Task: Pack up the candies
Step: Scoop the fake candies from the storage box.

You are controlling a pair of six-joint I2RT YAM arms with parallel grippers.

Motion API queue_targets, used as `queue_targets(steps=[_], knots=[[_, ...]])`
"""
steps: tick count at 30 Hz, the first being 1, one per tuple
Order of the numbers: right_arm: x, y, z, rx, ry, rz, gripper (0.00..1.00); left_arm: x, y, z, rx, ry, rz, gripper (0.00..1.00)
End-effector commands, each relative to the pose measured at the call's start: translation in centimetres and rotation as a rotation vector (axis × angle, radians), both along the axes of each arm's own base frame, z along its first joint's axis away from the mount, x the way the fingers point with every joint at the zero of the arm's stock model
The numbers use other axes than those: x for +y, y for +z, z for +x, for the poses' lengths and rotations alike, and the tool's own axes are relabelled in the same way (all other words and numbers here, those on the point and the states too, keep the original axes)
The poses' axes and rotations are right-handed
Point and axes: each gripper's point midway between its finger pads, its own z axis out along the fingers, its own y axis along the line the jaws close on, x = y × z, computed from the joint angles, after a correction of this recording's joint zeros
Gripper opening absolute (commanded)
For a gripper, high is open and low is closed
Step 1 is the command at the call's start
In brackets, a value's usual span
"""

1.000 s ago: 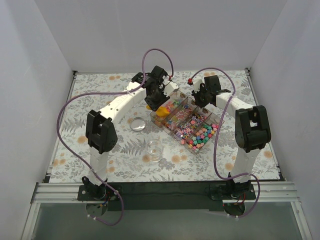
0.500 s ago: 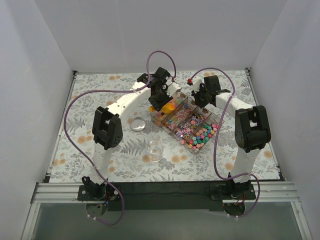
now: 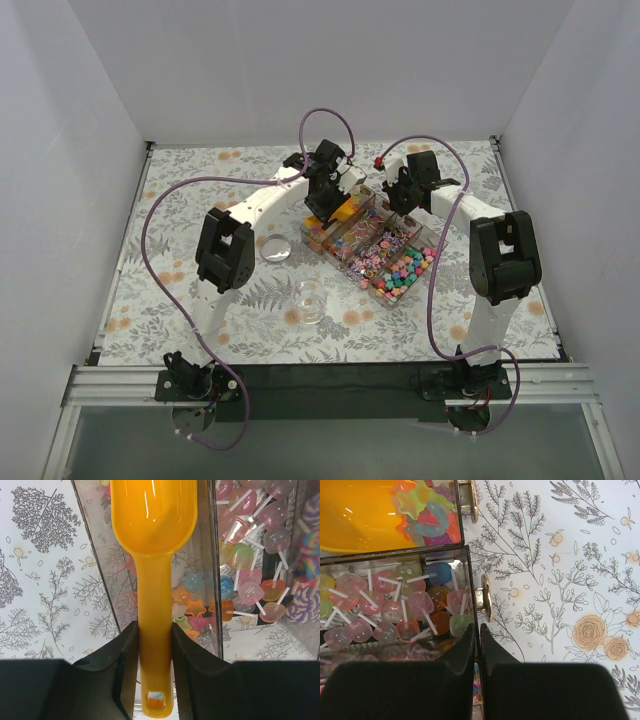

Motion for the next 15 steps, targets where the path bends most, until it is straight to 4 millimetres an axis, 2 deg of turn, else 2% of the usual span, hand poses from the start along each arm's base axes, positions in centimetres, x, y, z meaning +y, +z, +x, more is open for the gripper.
queue_targets(steps=[1, 4, 6, 7, 9, 11, 15], knots=[[3.5, 0.9, 0.7, -0.04, 0.039, 0.09, 0.01, -3.0, -0.3, -0.9, 0.013, -0.053, -0.102, 0.0], [3.2, 0.7, 0.6, -0.048, 0.027, 0.083, 0.01, -2.9, -1.3, -1.4, 0.021, -0.039, -0.118, 0.0], [3.1, 0.4, 0.6, -0.051, 0.018, 0.079, 0.01, -2.5, -3.1, -2.2, 0.043, -0.022, -0.114, 0.0], [2.9, 0.3, 0.6, -0.051, 0.011, 0.078, 0.01, -2.5, -3.0, -2.3, 0.039, -0.017, -0.124, 0.0], [2.8, 0.2, 0.6, -0.057, 0.005, 0.077, 0.01, -2.0, -4.2, -2.9, 0.055, -0.007, -0.114, 0.0], [2.7, 0.2, 0.6, -0.06, 0.001, 0.074, 0.01, -1.8, -4.4, -2.9, 0.043, 0.003, -0.117, 0.0], [2.1, 0.7, 0.9, -0.083, -0.014, 0.06, 0.01, -1.7, -2.2, -2.4, -0.026, 0.01, -0.141, 0.0]])
